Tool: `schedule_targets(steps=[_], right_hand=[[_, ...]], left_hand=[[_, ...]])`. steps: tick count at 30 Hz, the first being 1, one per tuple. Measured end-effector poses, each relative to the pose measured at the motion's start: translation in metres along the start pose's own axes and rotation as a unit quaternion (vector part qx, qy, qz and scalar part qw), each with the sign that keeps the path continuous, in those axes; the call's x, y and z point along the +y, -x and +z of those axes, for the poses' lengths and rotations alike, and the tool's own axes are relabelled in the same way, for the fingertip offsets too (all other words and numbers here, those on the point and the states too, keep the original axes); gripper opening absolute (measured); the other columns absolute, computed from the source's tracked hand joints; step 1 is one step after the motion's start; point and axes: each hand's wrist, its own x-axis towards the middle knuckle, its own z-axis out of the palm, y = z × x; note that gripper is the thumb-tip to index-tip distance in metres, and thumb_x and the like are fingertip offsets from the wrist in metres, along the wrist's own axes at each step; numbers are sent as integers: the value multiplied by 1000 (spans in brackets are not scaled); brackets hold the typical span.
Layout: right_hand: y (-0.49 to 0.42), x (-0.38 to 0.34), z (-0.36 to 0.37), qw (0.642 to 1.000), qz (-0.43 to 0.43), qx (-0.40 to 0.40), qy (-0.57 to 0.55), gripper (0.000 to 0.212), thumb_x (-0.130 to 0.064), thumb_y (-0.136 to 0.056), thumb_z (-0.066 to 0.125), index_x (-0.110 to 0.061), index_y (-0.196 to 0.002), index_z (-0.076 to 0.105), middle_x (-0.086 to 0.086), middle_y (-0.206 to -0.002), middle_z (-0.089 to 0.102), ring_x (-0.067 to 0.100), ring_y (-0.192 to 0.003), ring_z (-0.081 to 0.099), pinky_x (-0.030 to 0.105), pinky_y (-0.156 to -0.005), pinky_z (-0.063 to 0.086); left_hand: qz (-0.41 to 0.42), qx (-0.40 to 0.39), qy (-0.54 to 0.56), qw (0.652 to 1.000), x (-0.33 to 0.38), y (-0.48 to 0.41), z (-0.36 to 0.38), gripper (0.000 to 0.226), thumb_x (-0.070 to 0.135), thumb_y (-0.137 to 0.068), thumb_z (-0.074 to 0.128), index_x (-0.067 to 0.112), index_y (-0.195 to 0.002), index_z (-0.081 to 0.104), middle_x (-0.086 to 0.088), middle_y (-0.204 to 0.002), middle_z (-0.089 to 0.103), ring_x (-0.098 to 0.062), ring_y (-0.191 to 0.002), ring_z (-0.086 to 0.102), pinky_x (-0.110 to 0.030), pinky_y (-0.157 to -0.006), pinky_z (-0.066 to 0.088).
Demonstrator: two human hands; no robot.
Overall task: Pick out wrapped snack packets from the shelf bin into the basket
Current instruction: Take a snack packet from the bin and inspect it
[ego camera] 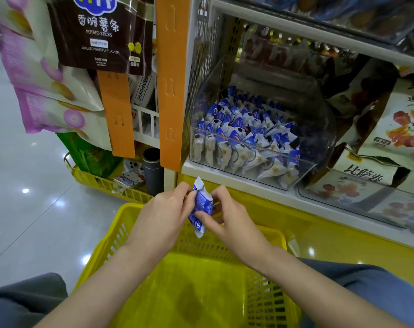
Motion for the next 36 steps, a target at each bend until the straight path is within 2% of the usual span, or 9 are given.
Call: schedule_targets(steps=[3, 9, 11, 13, 17, 20, 24, 30, 36], right_hand=[[0, -1, 1, 999, 10, -3, -33, 25, -28, -87, 62, -15, -100, 44, -8, -96, 59, 1, -83, 57, 18, -68, 50], [-10, -5, -3, 972, 80, -17, -219, 32, -22, -84, 64, -23, -108, 43, -4, -114, 57, 13, -100, 61, 25, -85, 50], [-9, -4, -3, 983, 73, -1, -167, 47, -28, -78, 71, -27, -114, 40, -13, -111, 56, -3, -92, 59, 15, -81, 49], [-7, -3, -4, 996, 48, 37, -64, 59, -36, -73, 75, -26, -119, 39, -18, -108, 54, -12, -91, 53, 9, -79, 45], [-6, 0, -4, 996, 8, 61, 61, 71, -48, -68, 74, -21, -126, 42, -8, -117, 55, 7, -109, 51, 32, -92, 43], [-7, -2, -6, 999, 16, 44, 27, 60, -47, -72, 72, -27, -122, 46, -9, -116, 56, 5, -107, 50, 25, -91, 39], [-11, -3, -14, 996, 48, 35, -66, 17, -28, -86, 64, -24, -102, 62, -2, -94, 68, 7, -83, 59, 21, -74, 44], [-10, -6, -14, 959, 88, 44, -266, 14, -10, -86, 62, -22, -89, 67, 0, -80, 72, 10, -74, 68, 20, -62, 54], [-1, -11, -17, 988, 49, 39, -144, 17, -18, -94, 51, -24, -101, 65, 0, -93, 70, 14, -85, 65, 29, -77, 55]], left_hand=[[-7, 10, 20, 1000, -3, -1, 2, 24, 29, -96, 38, 24, -72, 37, 9, -53, 38, -11, -47, 39, -23, -43, 25], [-132, 16, 216, 967, -4, -8, 6, 31, 27, -98, 38, 20, -78, 61, -10, -70, 65, -28, -67, 62, -48, -64, 53], [-186, -23, 319, 929, 1, -10, 5, 39, 40, -96, 36, 24, -83, 69, -7, -82, 72, -25, -82, 66, -46, -77, 53], [-217, -79, 410, 883, 6, -9, 4, 43, 53, -86, 37, 29, -80, 73, 0, -84, 74, -11, -83, 68, -29, -78, 54], [-198, -79, 415, 884, 13, -8, 7, 12, 24, -90, 55, 23, -97, 64, -2, -91, 70, -6, -80, 66, -19, -72, 52], [-203, -39, 403, 892, 12, -11, 5, 12, 14, -93, 50, 16, -97, 62, -6, -88, 68, -13, -79, 63, -26, -72, 52], [-219, 2, 441, 870, 8, -12, 1, 18, 19, -96, 47, 17, -98, 65, -8, -93, 71, -20, -86, 67, -34, -78, 56], [-264, -26, 561, 784, 10, -14, -1, 26, 31, -89, 52, 15, -105, 64, -5, -98, 73, -17, -90, 69, -28, -73, 57], [-260, -56, 491, 829, 15, -12, 0, 16, 21, -87, 61, 20, -103, 65, 0, -101, 73, -15, -95, 68, -36, -89, 52]])
